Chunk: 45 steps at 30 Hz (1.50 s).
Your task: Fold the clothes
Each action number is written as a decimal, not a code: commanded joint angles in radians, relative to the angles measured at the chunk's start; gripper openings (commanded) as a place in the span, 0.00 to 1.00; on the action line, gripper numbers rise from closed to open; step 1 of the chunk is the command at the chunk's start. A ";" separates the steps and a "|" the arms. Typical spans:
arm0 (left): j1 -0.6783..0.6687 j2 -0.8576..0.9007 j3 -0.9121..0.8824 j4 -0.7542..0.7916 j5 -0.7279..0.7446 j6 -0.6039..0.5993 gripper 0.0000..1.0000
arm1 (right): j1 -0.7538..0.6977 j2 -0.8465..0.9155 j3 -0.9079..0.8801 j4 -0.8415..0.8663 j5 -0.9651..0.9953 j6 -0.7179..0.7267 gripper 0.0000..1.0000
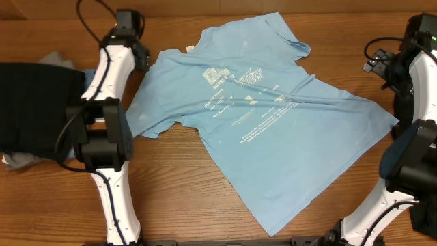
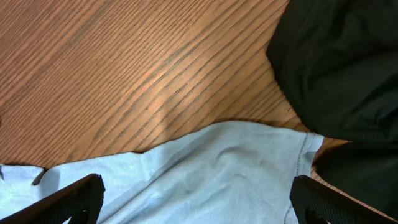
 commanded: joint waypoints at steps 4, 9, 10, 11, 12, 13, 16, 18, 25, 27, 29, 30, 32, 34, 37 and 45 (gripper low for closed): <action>-0.024 -0.045 0.113 -0.219 0.247 -0.106 0.63 | -0.003 -0.001 0.018 0.003 0.000 0.000 1.00; -0.026 -0.103 0.117 -0.410 0.450 -0.169 0.04 | -0.003 -0.001 0.018 0.003 0.000 0.000 1.00; -0.026 -0.111 0.117 -0.451 0.492 -0.169 0.04 | -0.003 -0.001 0.018 0.002 0.000 0.000 1.00; -0.024 -0.114 0.117 -0.490 0.525 -0.169 0.09 | -0.003 -0.001 0.018 0.003 0.000 0.000 1.00; -0.023 -0.117 0.117 -0.529 0.553 -0.169 0.13 | -0.003 -0.001 0.018 0.003 0.000 0.000 1.00; -0.024 -0.117 0.117 -0.562 0.568 -0.169 0.17 | -0.003 -0.001 0.018 0.003 0.000 0.000 1.00; -0.024 -0.116 0.114 -0.657 0.574 -0.166 0.37 | -0.003 -0.001 0.018 0.002 0.000 0.000 1.00; -0.024 -0.116 0.110 -0.712 0.574 -0.163 0.38 | -0.003 -0.001 0.018 0.003 0.000 0.000 1.00; -0.028 -0.116 0.071 -0.745 0.574 -0.167 0.43 | -0.003 -0.001 0.018 0.003 0.000 0.000 1.00; -0.028 -0.116 0.065 -0.747 0.574 -0.166 0.44 | -0.003 -0.001 0.018 0.002 0.000 0.000 1.00; -0.028 -0.116 0.064 -0.750 0.573 -0.166 0.44 | -0.003 -0.001 0.018 0.025 -0.001 0.005 1.00; -0.028 -0.116 0.064 -0.752 0.573 -0.166 0.45 | -0.003 -0.001 0.018 0.068 -0.001 0.005 1.00; -0.028 -0.116 0.064 -0.751 0.574 -0.166 0.44 | -0.003 -0.001 0.018 0.146 0.000 0.005 1.00; -0.029 -0.116 0.064 -0.743 0.574 -0.166 0.44 | -0.003 -0.001 0.018 0.197 0.000 0.004 1.00; -0.029 -0.116 0.064 -0.742 0.574 -0.166 0.52 | -0.003 -0.001 0.018 0.217 0.000 0.004 1.00; -0.029 -0.116 0.064 -0.737 0.538 -0.120 0.86 | -0.003 -0.001 0.018 0.217 -0.001 0.005 1.00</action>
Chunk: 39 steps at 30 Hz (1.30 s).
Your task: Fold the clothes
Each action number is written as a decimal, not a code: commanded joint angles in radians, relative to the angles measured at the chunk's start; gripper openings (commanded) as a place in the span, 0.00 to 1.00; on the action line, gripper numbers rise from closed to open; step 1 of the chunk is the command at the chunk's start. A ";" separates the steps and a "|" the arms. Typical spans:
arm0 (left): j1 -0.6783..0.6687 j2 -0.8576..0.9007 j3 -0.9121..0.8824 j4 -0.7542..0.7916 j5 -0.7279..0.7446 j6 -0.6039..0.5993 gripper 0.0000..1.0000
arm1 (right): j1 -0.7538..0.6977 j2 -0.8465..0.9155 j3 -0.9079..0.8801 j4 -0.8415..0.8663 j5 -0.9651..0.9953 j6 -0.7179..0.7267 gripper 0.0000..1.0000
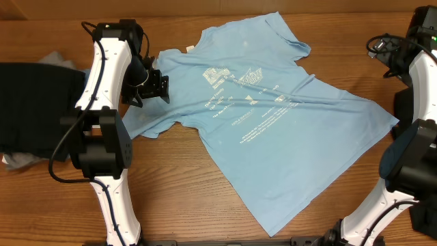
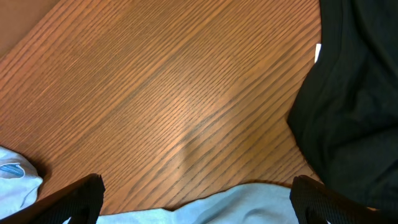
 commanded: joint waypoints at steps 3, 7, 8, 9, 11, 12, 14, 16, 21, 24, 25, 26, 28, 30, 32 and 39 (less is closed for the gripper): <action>-0.006 -0.024 -0.008 0.013 -0.018 0.023 0.86 | -0.004 -0.001 0.018 0.002 -0.031 0.019 1.00; -0.007 -0.024 -0.008 0.025 -0.018 0.023 0.87 | -0.009 -0.001 0.018 -0.146 -0.331 0.045 1.00; -0.007 -0.024 -0.008 0.029 -0.017 0.023 0.87 | -0.011 -0.001 0.018 -0.166 -0.378 0.040 0.88; -0.007 -0.024 -0.008 0.033 -0.017 0.022 0.87 | -0.010 -0.001 0.018 -0.196 -0.400 0.038 0.60; -0.007 -0.024 -0.008 0.039 -0.017 0.022 0.88 | -0.007 -0.001 0.018 -0.275 -0.440 0.037 0.09; -0.007 -0.024 -0.008 0.040 -0.017 0.022 0.88 | -0.002 -0.001 0.018 -0.322 -0.452 0.037 0.04; -0.007 -0.024 -0.008 0.042 -0.017 0.022 0.88 | 0.019 -0.001 0.018 -0.423 -0.454 0.019 0.04; -0.007 -0.024 -0.008 0.045 -0.017 0.023 0.87 | 0.048 -0.001 0.018 -0.506 -0.454 -0.021 0.04; -0.007 -0.024 -0.008 0.058 -0.017 0.022 0.82 | 0.154 -0.001 0.018 -0.690 -0.454 -0.114 0.04; -0.007 -0.024 -0.008 0.066 -0.017 0.022 0.80 | 0.230 -0.001 0.010 -0.763 -0.450 -0.132 0.04; -0.007 -0.024 -0.008 0.076 -0.017 0.022 0.79 | 0.268 -0.001 0.001 -0.779 -0.449 -0.148 0.04; -0.007 -0.024 -0.008 0.089 -0.017 0.022 0.79 | 0.298 -0.001 -0.011 -0.779 -0.448 -0.148 0.04; -0.007 -0.024 -0.008 0.130 -0.017 0.023 0.70 | 0.357 -0.002 -0.039 -0.779 -0.449 -0.146 0.04; -0.007 -0.024 -0.008 0.171 -0.003 0.023 0.56 | 0.419 -0.002 -0.079 -0.773 -0.451 -0.135 0.04; -0.008 -0.024 -0.008 0.203 0.002 0.023 0.43 | 0.482 -0.002 -0.126 -0.753 -0.451 -0.129 0.04; -0.023 -0.005 -0.009 0.284 -0.002 0.024 0.12 | 0.679 -0.002 -0.325 -0.627 -0.401 -0.025 0.04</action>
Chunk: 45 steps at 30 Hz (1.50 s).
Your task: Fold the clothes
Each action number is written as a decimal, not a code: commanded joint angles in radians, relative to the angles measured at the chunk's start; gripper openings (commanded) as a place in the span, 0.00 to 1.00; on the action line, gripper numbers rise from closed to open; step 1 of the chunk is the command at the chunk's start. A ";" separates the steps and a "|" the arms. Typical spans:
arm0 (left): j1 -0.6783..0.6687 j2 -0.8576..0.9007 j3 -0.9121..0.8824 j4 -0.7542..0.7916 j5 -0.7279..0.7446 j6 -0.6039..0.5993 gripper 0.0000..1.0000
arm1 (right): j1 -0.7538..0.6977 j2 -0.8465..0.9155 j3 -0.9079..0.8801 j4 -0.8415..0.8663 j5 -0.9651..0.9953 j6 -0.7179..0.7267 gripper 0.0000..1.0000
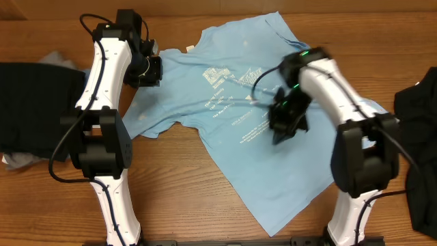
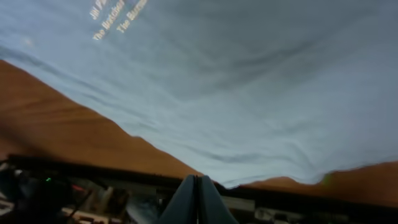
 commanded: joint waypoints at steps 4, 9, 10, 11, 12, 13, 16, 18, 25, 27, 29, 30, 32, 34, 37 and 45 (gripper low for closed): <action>-0.031 0.018 -0.008 0.055 0.010 0.049 0.04 | 0.128 -0.002 -0.169 0.127 0.119 0.091 0.04; -0.061 0.068 -0.008 0.090 0.011 0.138 0.04 | 0.174 -0.002 -0.248 0.196 0.120 0.132 0.04; -0.068 0.075 -0.008 0.097 0.010 0.151 0.04 | 0.179 -0.002 -0.259 0.209 0.124 0.139 0.04; -0.074 0.086 -0.008 0.108 0.000 0.156 0.04 | 0.183 -0.002 -0.267 0.219 0.123 0.139 0.04; -0.078 0.095 -0.008 0.121 -0.007 0.156 0.04 | 0.186 -0.002 -0.272 0.230 0.123 0.142 0.04; -0.082 0.100 -0.008 0.136 -0.007 0.155 0.04 | 0.189 -0.002 -0.277 0.239 0.123 0.142 0.04; -0.088 0.112 -0.008 0.189 -0.008 0.155 0.04 | 0.198 -0.002 -0.279 0.253 0.123 0.146 0.04; -0.090 0.116 -0.008 0.228 -0.007 0.155 0.04 | 0.207 -0.002 -0.279 0.267 0.123 0.146 0.04; -0.090 0.194 -0.009 0.310 -0.035 0.154 0.04 | 0.253 -0.002 -0.283 0.275 0.145 0.204 0.04; -0.090 0.221 -0.009 0.312 -0.046 0.154 0.04 | 0.258 -0.002 -0.296 0.272 0.161 0.234 0.04; -0.089 0.246 -0.009 0.313 -0.053 0.153 0.04 | 0.259 -0.002 -0.318 0.276 0.165 0.248 0.04; -0.089 0.257 -0.009 0.313 -0.053 0.151 0.04 | 0.258 -0.002 -0.336 0.284 0.165 0.250 0.04; -0.089 0.269 -0.009 0.313 -0.057 0.150 0.04 | 0.258 -0.002 -0.372 0.303 0.165 0.250 0.04; -0.089 0.277 -0.009 0.312 -0.079 0.136 0.04 | 0.258 -0.002 -0.414 0.330 0.165 0.251 0.04; -0.089 0.281 -0.009 0.301 -0.134 0.121 0.04 | 0.258 -0.002 -0.482 0.360 0.188 0.285 0.04; -0.076 0.281 -0.009 0.215 -0.236 0.042 0.04 | 0.251 -0.002 -0.599 0.374 0.262 0.330 0.04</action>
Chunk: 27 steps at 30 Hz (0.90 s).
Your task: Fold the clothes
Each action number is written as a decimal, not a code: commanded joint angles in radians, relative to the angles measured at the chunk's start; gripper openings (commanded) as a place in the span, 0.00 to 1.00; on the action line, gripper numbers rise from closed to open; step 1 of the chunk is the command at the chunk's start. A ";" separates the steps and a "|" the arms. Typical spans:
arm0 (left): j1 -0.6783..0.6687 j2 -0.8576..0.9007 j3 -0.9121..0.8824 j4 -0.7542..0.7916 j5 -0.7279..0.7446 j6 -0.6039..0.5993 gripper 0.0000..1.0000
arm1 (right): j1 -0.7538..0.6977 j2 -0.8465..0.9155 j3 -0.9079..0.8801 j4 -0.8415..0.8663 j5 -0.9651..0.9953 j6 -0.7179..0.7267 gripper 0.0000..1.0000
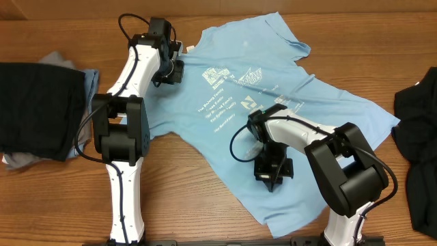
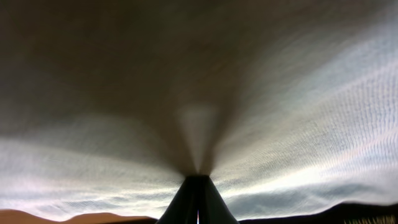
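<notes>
A light blue T-shirt with white print lies spread face up on the wooden table. In the overhead view my right gripper is down on the shirt's lower part, near the hem side. The right wrist view is filled with shirt cloth. There my right gripper is shut, its tips against the fabric, with creases fanning out from them. My left gripper rests at the shirt's left shoulder beside the collar. Its jaws are too dark to read.
A folded black garment lies on grey cloth at the left edge, with a blue-grey piece beside it. Another black garment is heaped at the right edge. Bare wood runs along the front.
My right gripper, shut then and now, was above the middle of the shirt and is now lower on it, touching the cloth. My left gripper has shifted right from the sleeve to beside the collar.
First both arms stood off the shirt, the left beyond the sleeve and the right at the far right over a black garment. The left gripper then hung over the left sleeve. Later the right arm was above the shirt's middle, shut. Now both grippers are on the shirt.
</notes>
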 commanded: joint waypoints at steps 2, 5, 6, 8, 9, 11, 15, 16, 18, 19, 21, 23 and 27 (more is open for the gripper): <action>0.029 0.080 -0.030 -0.085 -0.113 -0.092 0.04 | -0.011 0.070 -0.099 0.061 0.143 0.034 0.04; 0.045 0.080 -0.030 -0.130 -0.113 -0.147 0.04 | -0.034 0.070 -0.110 0.060 0.159 0.038 0.04; 0.051 0.080 -0.030 -0.147 -0.113 -0.160 0.04 | -0.045 0.070 -0.113 0.059 0.168 0.039 0.04; 0.064 0.080 -0.030 -0.185 -0.113 -0.184 0.04 | -0.072 0.070 -0.114 0.049 0.188 0.046 0.04; 0.072 0.080 -0.030 -0.201 -0.113 -0.196 0.04 | -0.088 0.070 -0.113 0.044 0.202 0.055 0.04; 0.089 0.080 -0.030 -0.239 -0.113 -0.214 0.04 | -0.126 0.070 -0.113 0.038 0.219 0.056 0.04; 0.121 0.080 -0.030 -0.298 -0.113 -0.220 0.04 | -0.211 0.070 -0.113 0.061 0.219 0.056 0.04; 0.127 0.080 -0.030 -0.313 -0.114 -0.229 0.04 | -0.236 0.070 -0.113 0.069 0.217 0.056 0.04; 0.142 0.080 -0.030 -0.345 -0.113 -0.246 0.04 | -0.298 0.070 -0.113 0.080 0.217 0.054 0.04; 0.148 0.080 -0.030 -0.358 -0.113 -0.249 0.04 | -0.321 0.070 -0.113 0.084 0.208 0.051 0.04; 0.156 0.080 -0.030 -0.385 -0.113 -0.267 0.04 | -0.364 0.070 -0.111 0.091 0.192 0.051 0.04; 0.159 0.080 -0.030 -0.404 -0.113 -0.274 0.04 | -0.404 0.070 -0.110 0.105 0.176 0.047 0.04; 0.159 0.080 -0.030 -0.437 -0.113 -0.283 0.04 | -0.469 0.070 -0.104 0.124 0.147 0.002 0.04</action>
